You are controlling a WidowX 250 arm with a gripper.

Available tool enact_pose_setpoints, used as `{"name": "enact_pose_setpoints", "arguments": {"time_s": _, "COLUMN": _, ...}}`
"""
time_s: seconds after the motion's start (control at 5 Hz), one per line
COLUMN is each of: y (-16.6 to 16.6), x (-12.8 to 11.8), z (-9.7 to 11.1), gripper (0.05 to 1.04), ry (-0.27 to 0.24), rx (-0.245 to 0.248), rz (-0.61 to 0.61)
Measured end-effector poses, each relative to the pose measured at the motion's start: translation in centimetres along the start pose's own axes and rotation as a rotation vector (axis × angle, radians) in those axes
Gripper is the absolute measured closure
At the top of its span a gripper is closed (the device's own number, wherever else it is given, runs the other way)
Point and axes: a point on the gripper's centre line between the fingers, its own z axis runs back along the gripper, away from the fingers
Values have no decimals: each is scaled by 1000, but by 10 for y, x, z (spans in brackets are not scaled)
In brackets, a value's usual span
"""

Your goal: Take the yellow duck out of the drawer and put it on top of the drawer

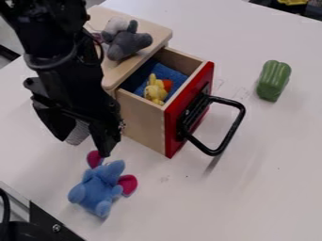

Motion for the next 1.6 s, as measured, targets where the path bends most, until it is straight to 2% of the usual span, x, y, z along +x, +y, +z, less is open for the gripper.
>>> {"name": "enact_pose_setpoints", "arguments": {"time_s": 0.2, "y": -1, "x": -2, "z": -3, "gripper": 84, "ry": 11, "rx": -6, "rz": 3}}
{"name": "enact_pose_setpoints", "arguments": {"time_s": 0.4, "y": -5, "x": 22, "z": -4, "gripper": 84, "ry": 19, "rx": -42, "rz": 12}}
{"name": "enact_pose_setpoints", "arguments": {"time_s": 0.6, "y": -9, "x": 49, "z": -12, "gripper": 84, "ry": 51, "rx": -41, "rz": 13}}
{"name": "enact_pose_setpoints", "arguments": {"time_s": 0.8, "y": -14, "x": 74, "z": -19, "gripper": 84, "ry": 54, "rx": -50, "rz": 19}}
{"name": "enact_pose_setpoints", "arguments": {"time_s": 1.0, "y": -19, "x": 100, "z": -17, "gripper": 84, "ry": 26, "rx": -48, "rz": 12}}
{"name": "enact_pose_setpoints", "arguments": {"time_s": 1.2, "y": -23, "x": 112, "z": -14, "gripper": 84, "ry": 5, "rx": -45, "rz": 11}}
{"name": "enact_pose_setpoints", "arguments": {"time_s": 1.6, "y": -21, "x": 111, "z": -18, "gripper": 84, "ry": -3, "rx": -5, "rz": -7}}
